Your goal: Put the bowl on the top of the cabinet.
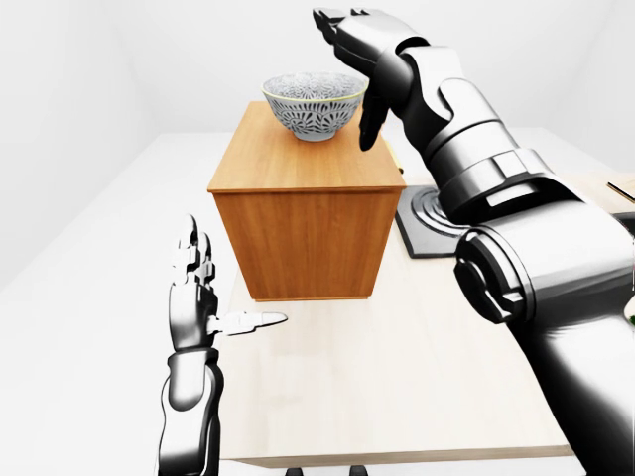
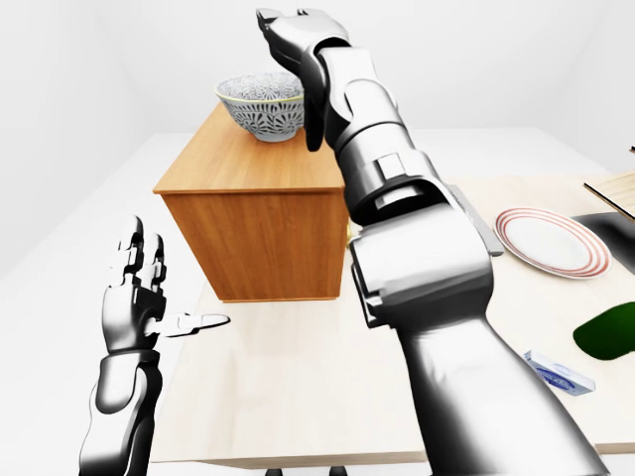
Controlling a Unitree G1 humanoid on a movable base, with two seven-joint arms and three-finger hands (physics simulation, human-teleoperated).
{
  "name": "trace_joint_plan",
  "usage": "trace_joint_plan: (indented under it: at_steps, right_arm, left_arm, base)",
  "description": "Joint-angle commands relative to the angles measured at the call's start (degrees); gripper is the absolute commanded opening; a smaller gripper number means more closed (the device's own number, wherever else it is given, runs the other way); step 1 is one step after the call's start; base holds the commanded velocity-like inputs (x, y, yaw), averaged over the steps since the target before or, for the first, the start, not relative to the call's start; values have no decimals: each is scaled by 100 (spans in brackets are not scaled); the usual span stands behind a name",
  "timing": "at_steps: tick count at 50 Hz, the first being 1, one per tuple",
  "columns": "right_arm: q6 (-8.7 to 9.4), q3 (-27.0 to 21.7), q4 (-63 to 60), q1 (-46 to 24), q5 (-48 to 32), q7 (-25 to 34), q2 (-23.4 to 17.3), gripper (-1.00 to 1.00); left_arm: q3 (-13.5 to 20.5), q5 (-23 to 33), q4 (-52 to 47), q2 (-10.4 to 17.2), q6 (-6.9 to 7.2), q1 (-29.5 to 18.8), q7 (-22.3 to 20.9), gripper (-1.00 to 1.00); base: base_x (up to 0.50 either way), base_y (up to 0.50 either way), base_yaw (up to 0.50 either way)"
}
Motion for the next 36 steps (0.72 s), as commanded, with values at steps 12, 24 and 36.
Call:
trace_joint_plan:
  at_steps: [12,24,36]
  right_arm:
    - [0,-374,111,-1205,-428,448,-1379,100]
    - [0,-499,126,-1750,-774,645,-2060,100]
    - [0,-578,110,-1981,-1188,789,-2853,100]
  left_arm:
    - [33,-14,80,10,0,-18,5,100]
    - [10,12,63,0,0,-11,20,100]
    - [-32,36,-60,-13,0,32,16,100]
  base:
    - [0,0,0]
    - [0,0,0]
    - [0,0,0]
